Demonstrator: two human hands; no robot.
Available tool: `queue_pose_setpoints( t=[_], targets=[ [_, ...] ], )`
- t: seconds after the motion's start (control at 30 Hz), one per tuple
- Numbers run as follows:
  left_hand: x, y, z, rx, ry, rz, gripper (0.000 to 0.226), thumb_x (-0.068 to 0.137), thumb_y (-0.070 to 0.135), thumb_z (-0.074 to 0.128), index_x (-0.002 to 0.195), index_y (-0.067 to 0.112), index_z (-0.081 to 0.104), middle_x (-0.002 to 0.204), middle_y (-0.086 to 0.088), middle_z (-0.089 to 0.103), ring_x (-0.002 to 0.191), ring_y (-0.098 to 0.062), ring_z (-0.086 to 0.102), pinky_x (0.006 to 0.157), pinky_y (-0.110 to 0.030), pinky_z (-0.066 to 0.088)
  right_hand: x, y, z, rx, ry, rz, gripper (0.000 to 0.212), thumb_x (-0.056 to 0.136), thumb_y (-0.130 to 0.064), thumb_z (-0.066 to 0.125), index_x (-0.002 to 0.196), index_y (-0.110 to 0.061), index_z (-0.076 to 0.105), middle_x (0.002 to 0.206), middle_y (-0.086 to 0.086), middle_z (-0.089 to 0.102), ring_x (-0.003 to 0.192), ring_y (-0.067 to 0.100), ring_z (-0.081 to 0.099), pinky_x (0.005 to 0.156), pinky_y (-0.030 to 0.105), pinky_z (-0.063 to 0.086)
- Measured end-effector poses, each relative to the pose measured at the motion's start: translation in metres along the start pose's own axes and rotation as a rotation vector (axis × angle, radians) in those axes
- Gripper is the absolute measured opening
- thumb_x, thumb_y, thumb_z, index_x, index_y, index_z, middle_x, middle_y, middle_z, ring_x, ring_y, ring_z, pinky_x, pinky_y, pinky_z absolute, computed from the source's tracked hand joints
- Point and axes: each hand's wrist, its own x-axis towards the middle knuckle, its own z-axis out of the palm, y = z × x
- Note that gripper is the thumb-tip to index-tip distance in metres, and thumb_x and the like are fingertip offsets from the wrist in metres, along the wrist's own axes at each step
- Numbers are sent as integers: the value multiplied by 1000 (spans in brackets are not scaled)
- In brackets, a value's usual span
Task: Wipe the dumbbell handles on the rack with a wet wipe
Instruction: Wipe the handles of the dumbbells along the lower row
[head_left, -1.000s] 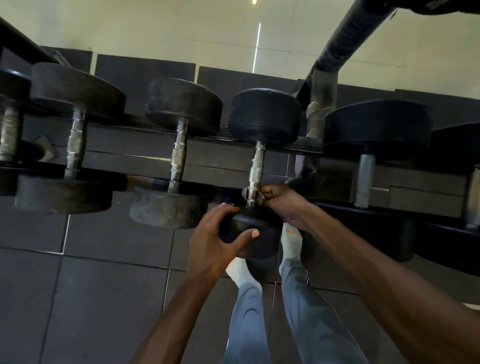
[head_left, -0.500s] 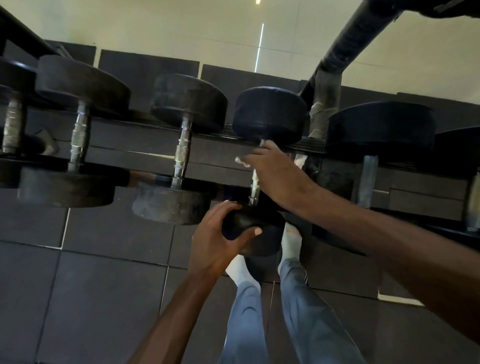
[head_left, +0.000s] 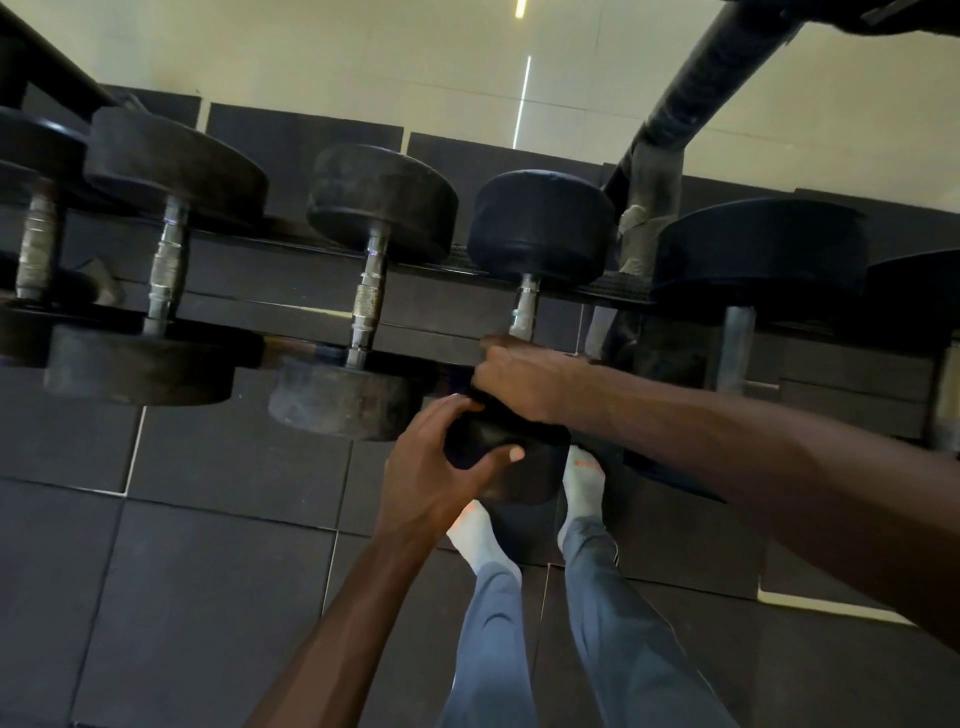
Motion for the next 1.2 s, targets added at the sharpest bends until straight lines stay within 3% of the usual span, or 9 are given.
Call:
queue_pose_setpoints(
  t=[0.1,0.2,0.33,0.4,0.5,0.73,0.97,1.1,1.2],
  targets=[
    [-2,-1,2,8,-5,19,62,76,64,75,125,30,63,122,19,60,115,7,55,96,-14,48,-17,5,8,172,117,6,20,93,-7,57,101,-16,73,96,5,70,93,20,64,85,35,54],
    [-2,4,2,35,12,15,59,75,57,82,124,29,65,119,18,61,111,10,55,92,-11,47,-42,19,13,454,239,148,35,89,2,60,110,-20,77,107,-3,75,103,9,66,92,20,49],
    [-3,26,14,56,15,30,54,79,55,78,124,30,64,116,20,61,108,8,57,90,-13,47,-89,44,26,959,456,371,25,96,0,62,112,-14,76,98,-8,75,76,-9,66,71,14,52],
    [-1,44,30,44,16,45,50,82,54,77,124,29,65,118,18,63,110,4,59,91,-16,49,-115,55,30,1155,573,464,23,97,-1,62,113,-11,75,96,-3,76,71,3,70,67,23,57],
    [7,79,63,15,-11,73,40,84,54,75,116,33,65,112,19,64,103,1,63,86,-19,55,-151,70,31,1300,679,510,21,94,-1,67,113,-9,73,108,4,76,96,18,74,79,27,61],
    [8,139,139,-79,-61,100,44,87,61,72,115,27,69,111,16,66,108,-4,63,91,-31,55,-219,118,34,1094,704,525,20,95,-21,70,113,-15,78,107,-5,76,98,-2,68,81,6,47],
    [-8,149,161,3,25,80,64,74,75,75,120,31,64,120,20,61,117,-6,58,96,-34,54,-235,163,46,678,634,345,20,86,-4,74,102,-14,81,103,-2,78,94,1,69,87,17,55],
    [-17,154,174,55,52,59,72,71,74,78,129,34,60,131,20,54,125,-5,52,102,-33,52,-232,170,53,368,346,196,26,82,-3,67,99,-18,80,100,4,77,93,21,70,82,37,57],
    [-21,157,184,59,91,26,75,69,69,83,132,36,58,136,20,48,128,-3,47,105,-32,50,-232,175,59,348,273,118,31,82,2,63,100,-17,79,102,3,75,94,19,70,82,36,56]
  ],
)
